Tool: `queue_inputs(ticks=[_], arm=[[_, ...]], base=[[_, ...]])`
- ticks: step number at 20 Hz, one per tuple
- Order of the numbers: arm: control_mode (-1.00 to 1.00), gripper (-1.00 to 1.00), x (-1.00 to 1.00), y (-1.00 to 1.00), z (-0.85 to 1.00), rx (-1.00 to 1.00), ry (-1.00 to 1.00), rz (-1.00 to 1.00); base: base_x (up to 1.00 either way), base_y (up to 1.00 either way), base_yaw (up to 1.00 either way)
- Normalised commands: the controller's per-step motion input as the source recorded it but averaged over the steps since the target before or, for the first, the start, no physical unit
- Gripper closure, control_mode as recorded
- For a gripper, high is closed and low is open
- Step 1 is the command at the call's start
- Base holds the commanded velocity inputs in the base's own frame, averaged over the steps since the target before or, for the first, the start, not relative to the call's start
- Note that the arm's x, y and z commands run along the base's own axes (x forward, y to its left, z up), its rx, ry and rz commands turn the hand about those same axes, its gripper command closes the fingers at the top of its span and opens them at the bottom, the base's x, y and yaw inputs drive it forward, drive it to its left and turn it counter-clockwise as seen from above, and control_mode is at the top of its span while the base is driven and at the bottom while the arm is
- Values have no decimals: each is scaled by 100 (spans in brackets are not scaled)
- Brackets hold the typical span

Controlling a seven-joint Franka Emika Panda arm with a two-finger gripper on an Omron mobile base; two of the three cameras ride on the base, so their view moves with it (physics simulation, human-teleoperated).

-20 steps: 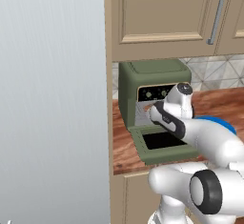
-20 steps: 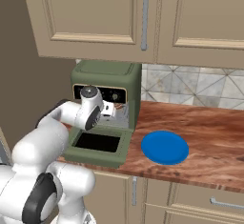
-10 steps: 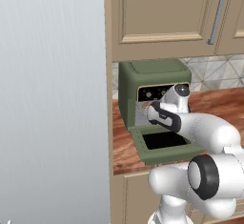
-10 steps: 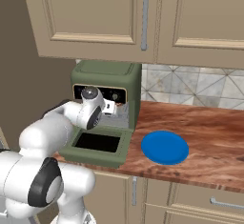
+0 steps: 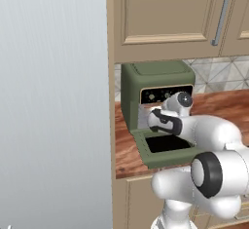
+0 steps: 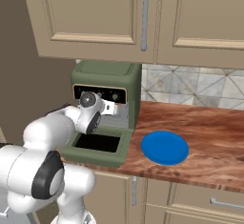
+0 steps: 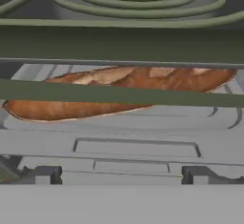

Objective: Pull the toaster oven rack outwards. Pick up the baguette from the plate and place it on the toaster oven rack. Close the toaster oven door fully and set the temperature to the lowest setting.

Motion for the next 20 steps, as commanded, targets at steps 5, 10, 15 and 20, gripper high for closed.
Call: queue_inputs(ticks=[5,10,15,20], arm=[[-100,-100,59,0,0,0,3,0],[-100,-100,63,3,0,0,4,0],[-100,-100,44,5,-3,-2,6,0],[-100,-100,-28,0,10,0,-3,0]], base=[[0,0,0],[0,0,0],[0,0,0],[0,0,0]])
